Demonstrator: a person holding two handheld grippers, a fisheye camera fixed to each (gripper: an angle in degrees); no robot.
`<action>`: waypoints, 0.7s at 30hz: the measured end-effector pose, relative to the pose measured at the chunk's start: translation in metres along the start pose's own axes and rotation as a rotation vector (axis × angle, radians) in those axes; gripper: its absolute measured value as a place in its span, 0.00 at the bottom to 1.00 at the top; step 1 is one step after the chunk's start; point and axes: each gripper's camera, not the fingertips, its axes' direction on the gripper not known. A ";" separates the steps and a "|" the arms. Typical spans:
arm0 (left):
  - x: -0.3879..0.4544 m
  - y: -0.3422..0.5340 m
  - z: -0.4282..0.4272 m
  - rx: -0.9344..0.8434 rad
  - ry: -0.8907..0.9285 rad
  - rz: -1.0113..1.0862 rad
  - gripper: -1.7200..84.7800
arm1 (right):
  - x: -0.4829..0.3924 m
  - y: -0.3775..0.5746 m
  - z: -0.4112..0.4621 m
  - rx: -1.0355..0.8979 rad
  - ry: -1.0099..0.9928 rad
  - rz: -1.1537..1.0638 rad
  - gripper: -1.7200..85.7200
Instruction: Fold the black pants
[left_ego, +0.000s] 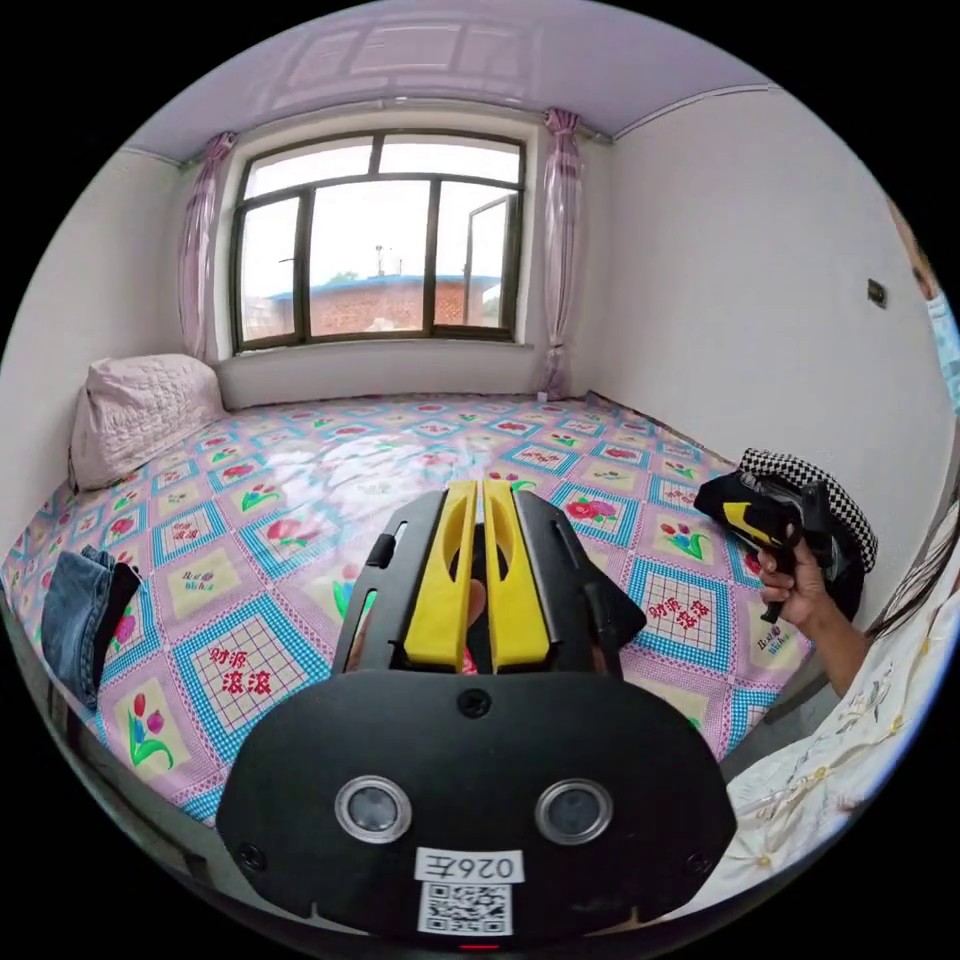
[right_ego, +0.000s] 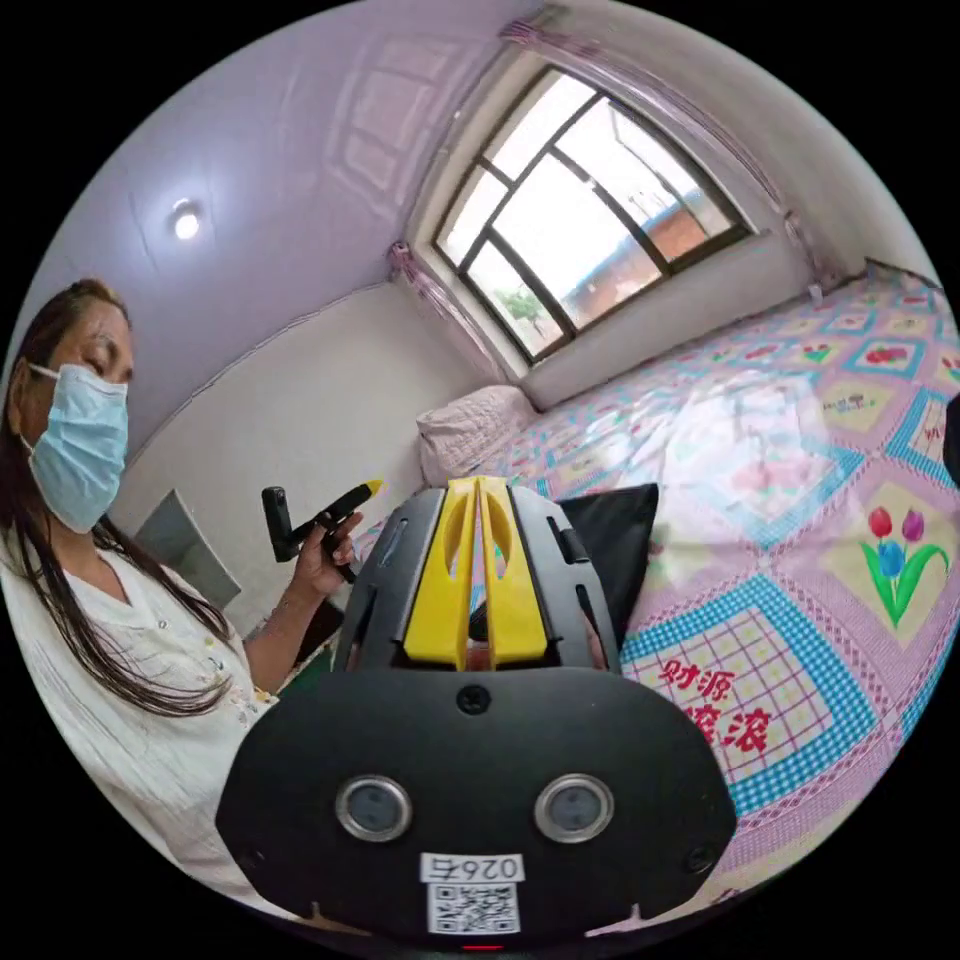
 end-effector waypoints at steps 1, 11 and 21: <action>-0.010 0.004 0.019 -0.068 0.007 -0.026 0.04 | 0.011 0.005 0.005 -0.027 0.014 0.041 0.01; -0.108 0.025 0.166 -0.509 0.192 -0.250 0.14 | 0.142 0.024 0.051 -0.285 0.118 0.407 0.09; -0.208 -0.007 0.252 -0.605 0.456 -0.320 0.16 | 0.161 0.007 0.078 -0.313 0.229 0.501 0.12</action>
